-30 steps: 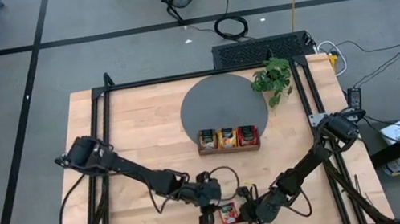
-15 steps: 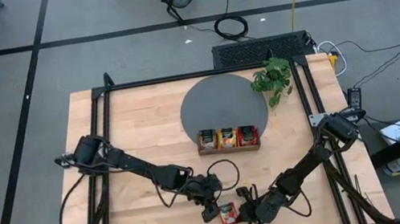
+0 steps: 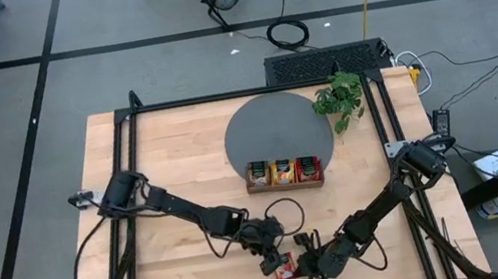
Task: Pick & Place Tea
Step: Put the red tea bag into the middle wooden organizer
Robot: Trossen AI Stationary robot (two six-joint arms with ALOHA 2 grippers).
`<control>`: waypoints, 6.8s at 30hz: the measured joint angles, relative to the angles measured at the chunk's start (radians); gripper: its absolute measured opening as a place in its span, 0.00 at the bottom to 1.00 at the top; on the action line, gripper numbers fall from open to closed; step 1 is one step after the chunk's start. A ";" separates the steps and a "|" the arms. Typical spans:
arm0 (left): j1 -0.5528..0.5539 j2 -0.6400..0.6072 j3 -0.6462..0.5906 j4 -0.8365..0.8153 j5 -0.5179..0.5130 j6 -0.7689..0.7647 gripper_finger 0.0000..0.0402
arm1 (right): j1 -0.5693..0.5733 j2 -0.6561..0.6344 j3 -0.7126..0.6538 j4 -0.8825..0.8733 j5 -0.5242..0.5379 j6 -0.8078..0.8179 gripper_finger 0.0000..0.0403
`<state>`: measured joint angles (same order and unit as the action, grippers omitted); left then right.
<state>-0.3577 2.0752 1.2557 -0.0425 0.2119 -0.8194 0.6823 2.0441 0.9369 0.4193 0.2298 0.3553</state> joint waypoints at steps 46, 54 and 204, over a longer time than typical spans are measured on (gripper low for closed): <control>-0.046 0.074 0.125 -0.090 0.158 0.182 0.30 | 0.000 0.000 0.000 -0.001 0.002 0.000 0.00; -0.023 0.037 0.126 -0.126 0.120 0.220 0.46 | 0.000 0.000 0.000 -0.001 0.001 0.003 0.00; -0.205 -0.144 0.128 -0.140 -0.725 0.604 0.41 | -0.166 -0.640 0.026 -0.797 0.264 -0.096 0.00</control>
<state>-0.5625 1.9309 1.3838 -0.1826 -0.5131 -0.2157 0.5165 1.4037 0.9633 -0.3778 0.4940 0.2590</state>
